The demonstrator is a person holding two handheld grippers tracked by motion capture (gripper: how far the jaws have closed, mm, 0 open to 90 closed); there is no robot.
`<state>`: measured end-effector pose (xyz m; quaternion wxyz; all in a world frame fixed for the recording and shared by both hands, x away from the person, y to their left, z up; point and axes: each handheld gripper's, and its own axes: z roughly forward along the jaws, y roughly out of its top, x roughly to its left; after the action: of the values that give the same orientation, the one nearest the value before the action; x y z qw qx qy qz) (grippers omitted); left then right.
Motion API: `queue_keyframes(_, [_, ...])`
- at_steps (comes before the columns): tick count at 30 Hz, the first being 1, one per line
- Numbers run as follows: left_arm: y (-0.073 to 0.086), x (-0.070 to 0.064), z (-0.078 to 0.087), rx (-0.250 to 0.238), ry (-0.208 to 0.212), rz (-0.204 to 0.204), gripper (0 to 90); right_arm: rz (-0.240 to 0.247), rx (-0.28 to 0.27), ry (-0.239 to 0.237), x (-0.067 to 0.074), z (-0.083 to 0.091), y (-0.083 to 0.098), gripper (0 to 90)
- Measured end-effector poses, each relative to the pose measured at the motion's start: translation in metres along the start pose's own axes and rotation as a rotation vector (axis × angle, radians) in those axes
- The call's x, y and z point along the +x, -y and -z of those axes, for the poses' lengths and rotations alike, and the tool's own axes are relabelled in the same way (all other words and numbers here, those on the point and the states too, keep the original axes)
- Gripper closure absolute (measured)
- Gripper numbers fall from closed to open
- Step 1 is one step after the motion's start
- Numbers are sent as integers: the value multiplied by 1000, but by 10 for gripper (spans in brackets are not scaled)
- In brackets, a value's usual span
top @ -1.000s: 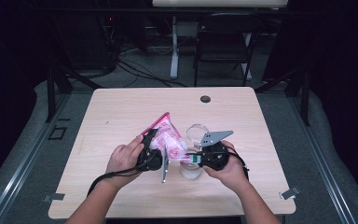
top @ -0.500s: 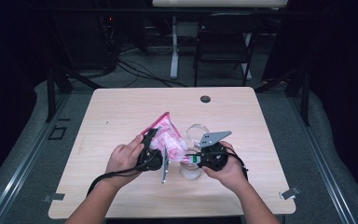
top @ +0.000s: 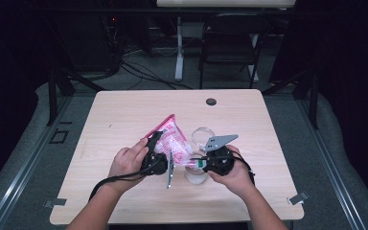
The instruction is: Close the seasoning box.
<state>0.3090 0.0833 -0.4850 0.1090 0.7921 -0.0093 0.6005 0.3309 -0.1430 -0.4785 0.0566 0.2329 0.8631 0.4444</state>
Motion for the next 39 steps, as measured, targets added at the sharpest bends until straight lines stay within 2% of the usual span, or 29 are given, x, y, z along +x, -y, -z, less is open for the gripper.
queue_keyframes(13, [-2,2,2,1,-11,-23,638,0,1,-3,0,-1,0,900])
queue_keyframes(39, [-6,5,4,-11,-29,-35,641,-2,0,2,0,-1,1,900])
